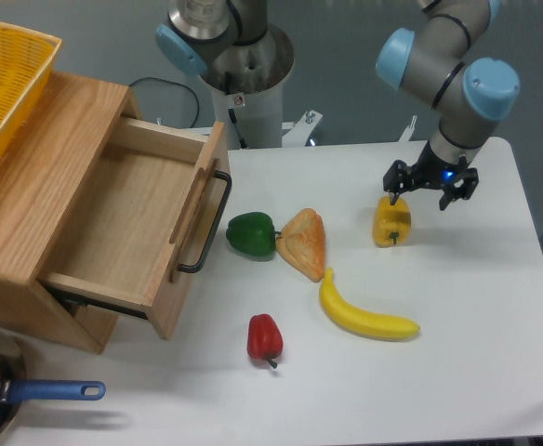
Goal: Pick up the yellow pepper
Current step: 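Descend onto the yellow pepper and close the gripper around it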
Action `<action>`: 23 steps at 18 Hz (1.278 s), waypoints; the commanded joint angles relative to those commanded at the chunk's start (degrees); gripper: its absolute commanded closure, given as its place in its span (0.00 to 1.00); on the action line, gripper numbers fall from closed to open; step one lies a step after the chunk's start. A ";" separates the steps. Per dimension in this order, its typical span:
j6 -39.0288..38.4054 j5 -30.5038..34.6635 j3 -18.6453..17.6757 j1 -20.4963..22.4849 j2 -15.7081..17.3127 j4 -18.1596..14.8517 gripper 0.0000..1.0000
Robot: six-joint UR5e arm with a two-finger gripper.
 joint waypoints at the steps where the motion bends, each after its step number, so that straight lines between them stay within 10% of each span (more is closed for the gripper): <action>1: -0.26 0.18 -0.35 -0.26 0.00 0.35 0.00; 23: -2.55 4.57 -0.80 -4.04 -2.99 2.82 0.08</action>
